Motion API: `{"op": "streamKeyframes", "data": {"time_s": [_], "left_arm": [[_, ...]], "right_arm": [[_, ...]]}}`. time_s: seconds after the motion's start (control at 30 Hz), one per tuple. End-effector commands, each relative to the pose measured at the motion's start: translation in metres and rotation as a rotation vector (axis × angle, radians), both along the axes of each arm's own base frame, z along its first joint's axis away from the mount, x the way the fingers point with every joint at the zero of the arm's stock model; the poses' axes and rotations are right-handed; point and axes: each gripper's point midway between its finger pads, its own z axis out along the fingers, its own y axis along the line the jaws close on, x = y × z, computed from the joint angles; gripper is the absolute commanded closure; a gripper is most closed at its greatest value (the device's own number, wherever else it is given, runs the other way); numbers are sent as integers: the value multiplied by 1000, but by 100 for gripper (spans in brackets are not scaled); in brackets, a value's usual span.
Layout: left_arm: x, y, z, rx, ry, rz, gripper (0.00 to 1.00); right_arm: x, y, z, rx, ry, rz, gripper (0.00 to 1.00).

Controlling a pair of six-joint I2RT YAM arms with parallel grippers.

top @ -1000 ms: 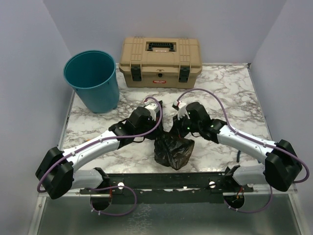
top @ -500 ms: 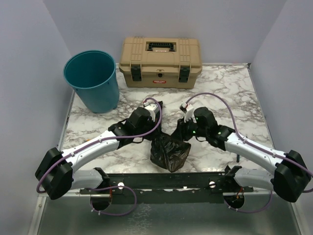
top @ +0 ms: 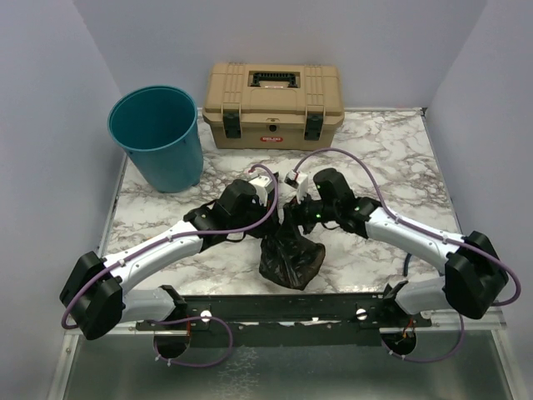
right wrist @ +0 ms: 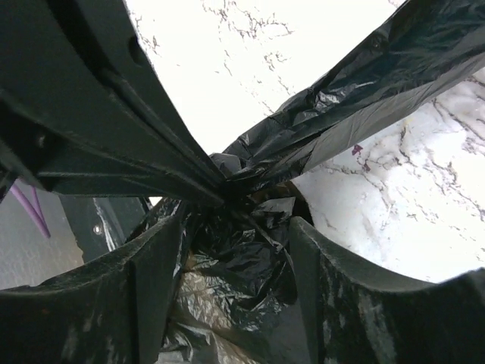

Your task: Put the trash bags into the trash bin

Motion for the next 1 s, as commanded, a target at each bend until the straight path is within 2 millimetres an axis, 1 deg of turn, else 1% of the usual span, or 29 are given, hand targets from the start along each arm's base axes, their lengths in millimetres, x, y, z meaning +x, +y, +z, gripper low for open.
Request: {"op": "streamKeyframes", "data": {"time_s": [0.0, 0.07, 0.13, 0.3, 0.4, 0.5, 0.57, 0.6, 0.8, 0.83, 0.93, 0.97], "left_arm": [[-4, -3, 11, -19, -9, -36, 99], [-4, -3, 11, -16, -11, -42, 99], [-5, -5, 12, -17, -8, -57, 100], [-5, -9, 16, -27, -9, -76, 100], [-7, -11, 21, -41, -12, -88, 100], [-8, -13, 25, -50, -17, -112, 100], [-9, -14, 24, -40, -15, -125, 100], [-9, -13, 23, -34, -14, -127, 100], [-10, -8, 17, -3, -12, -125, 100], [-10, -7, 17, 1, -14, -122, 100], [-10, -6, 17, 4, -19, -124, 100], [-10, -6, 18, 3, -20, -124, 100]], "right_arm": [[3, -14, 14, -40, -118, 6, 32], [5, -19, 16, -42, -155, -1, 29], [3, -20, 14, -48, -145, 15, 29], [-11, -8, 4, -9, -68, 109, 33], [-15, -5, -3, 0, -41, 142, 37], [-17, -1, -6, 13, -37, 177, 50], [-16, -1, -6, 18, -35, 183, 58], [-16, -1, -5, 22, -35, 186, 60], [-18, -8, 4, 63, -52, 157, 61], [-19, -10, 7, 71, -58, 155, 62], [-24, -10, 13, 103, -62, 164, 76], [-25, -9, 15, 112, -58, 168, 83]]}}
